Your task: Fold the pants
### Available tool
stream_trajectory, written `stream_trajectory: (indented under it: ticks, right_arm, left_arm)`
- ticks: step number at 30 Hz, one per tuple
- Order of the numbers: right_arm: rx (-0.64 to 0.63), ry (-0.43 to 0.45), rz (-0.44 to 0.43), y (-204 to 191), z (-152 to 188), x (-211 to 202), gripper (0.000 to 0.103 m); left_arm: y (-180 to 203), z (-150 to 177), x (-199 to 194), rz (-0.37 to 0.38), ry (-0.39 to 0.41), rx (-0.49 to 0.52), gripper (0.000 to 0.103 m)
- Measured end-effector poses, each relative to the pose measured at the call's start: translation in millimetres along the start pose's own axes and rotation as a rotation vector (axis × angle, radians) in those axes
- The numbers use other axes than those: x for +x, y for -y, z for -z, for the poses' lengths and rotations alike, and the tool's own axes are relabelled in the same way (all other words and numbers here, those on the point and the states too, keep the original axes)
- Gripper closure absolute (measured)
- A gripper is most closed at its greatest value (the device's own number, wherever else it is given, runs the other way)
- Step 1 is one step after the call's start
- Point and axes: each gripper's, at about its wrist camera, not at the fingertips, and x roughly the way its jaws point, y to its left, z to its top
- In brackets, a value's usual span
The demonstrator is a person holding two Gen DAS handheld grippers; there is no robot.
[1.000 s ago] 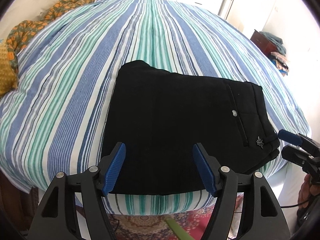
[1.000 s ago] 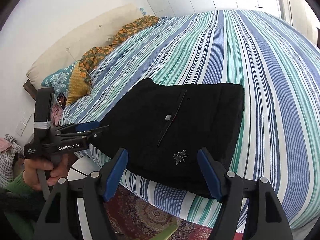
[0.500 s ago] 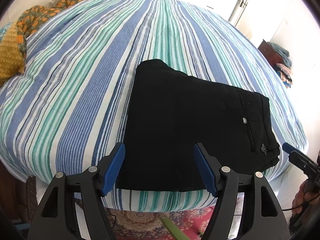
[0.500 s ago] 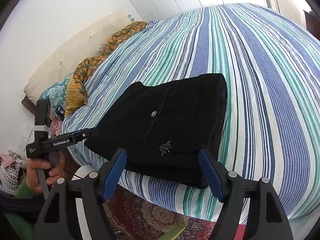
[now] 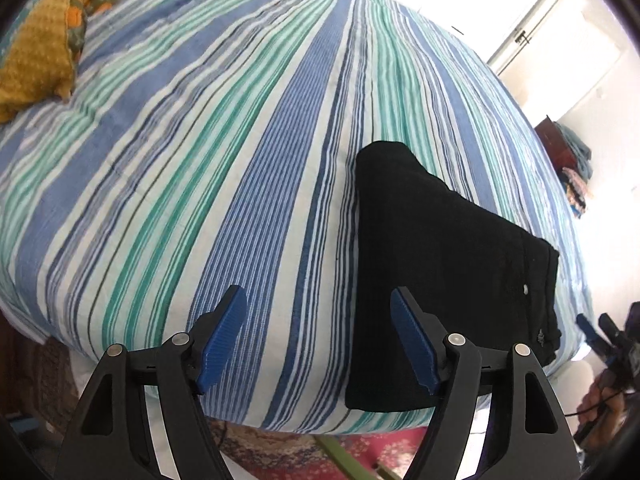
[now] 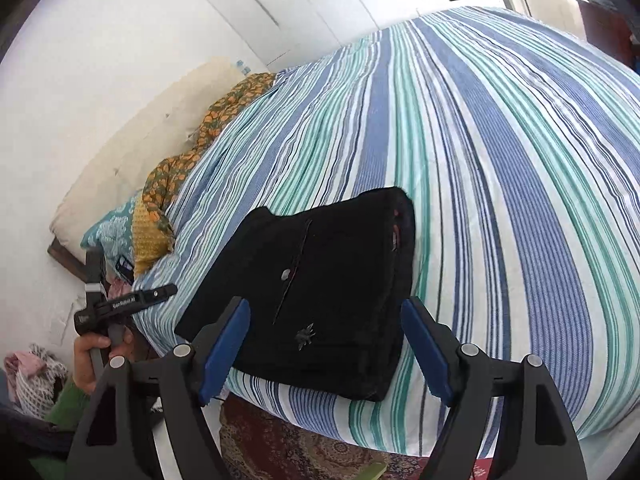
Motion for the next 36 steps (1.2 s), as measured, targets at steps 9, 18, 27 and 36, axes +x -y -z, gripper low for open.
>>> stream_trajectory:
  ticks: [9, 18, 27, 36]
  right_arm:
    - [0.207, -0.248, -0.109, 56, -9, 62, 0.018]
    - [0.1, -0.466, -0.228, 40, -5, 131, 0.046]
    - [-0.028, -0.36, -0.299, -1, -64, 98, 0.067]
    - [-0.095, -0.212, -0.076, 40, -135, 108, 0.029]
  left_arm:
    - [13, 5, 49, 0.218, -0.152, 0.033, 0.019]
    - [70, 0, 72, 0.22, -0.212, 0.167, 0.08]
    - [138, -64, 1, 0.289, 0.009, 0.336, 0.083]
    - [127, -87, 81, -0.086, 0.162, 0.345, 0.038]
